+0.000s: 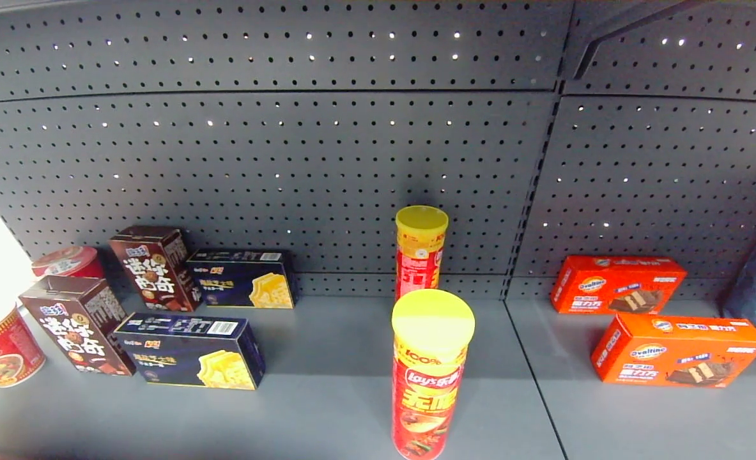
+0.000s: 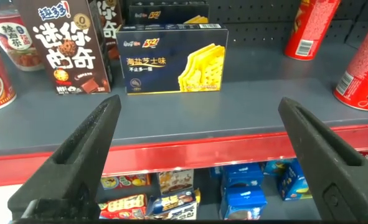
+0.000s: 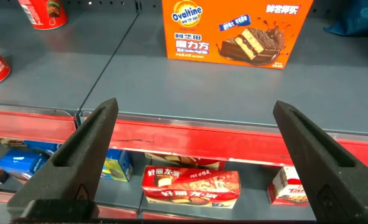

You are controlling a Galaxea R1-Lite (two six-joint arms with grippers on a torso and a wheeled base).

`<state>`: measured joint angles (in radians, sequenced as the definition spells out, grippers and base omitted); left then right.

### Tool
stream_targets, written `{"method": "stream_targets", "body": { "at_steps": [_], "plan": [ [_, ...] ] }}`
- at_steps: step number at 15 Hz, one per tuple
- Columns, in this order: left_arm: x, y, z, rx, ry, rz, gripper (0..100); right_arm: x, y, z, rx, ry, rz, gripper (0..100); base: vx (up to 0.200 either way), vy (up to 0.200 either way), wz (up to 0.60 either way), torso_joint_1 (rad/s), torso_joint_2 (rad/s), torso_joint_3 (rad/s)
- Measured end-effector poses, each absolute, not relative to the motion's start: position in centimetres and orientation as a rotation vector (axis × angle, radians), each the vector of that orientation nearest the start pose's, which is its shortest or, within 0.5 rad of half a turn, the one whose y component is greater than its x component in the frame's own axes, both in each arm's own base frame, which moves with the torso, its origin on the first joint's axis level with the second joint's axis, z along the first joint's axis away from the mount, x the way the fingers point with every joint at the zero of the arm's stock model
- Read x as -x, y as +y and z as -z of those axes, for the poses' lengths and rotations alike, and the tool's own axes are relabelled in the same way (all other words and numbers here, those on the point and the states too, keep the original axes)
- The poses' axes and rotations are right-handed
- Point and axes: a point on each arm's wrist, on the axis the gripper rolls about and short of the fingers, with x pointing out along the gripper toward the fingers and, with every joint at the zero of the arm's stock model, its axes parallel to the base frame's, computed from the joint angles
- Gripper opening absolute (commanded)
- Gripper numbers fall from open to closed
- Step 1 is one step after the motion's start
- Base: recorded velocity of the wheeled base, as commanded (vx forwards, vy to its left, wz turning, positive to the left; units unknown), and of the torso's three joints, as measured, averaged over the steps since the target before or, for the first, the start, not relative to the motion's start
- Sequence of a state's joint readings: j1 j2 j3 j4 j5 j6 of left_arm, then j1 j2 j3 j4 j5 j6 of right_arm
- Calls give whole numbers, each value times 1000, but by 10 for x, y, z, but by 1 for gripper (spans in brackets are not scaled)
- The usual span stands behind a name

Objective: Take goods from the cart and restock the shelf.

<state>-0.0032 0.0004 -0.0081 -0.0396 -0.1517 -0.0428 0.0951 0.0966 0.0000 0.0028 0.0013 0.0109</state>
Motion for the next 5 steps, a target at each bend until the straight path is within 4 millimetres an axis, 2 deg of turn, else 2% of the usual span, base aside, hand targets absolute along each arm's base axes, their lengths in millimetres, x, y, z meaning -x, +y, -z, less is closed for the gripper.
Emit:
{"method": "stream_targets", "body": {
  "at_steps": [5],
  "plan": [
    [24,-3,-82,39,-44,155,100,15,-1,-77,-6,100,-94,100,0,0,0,0,0,0]
  ]
}}
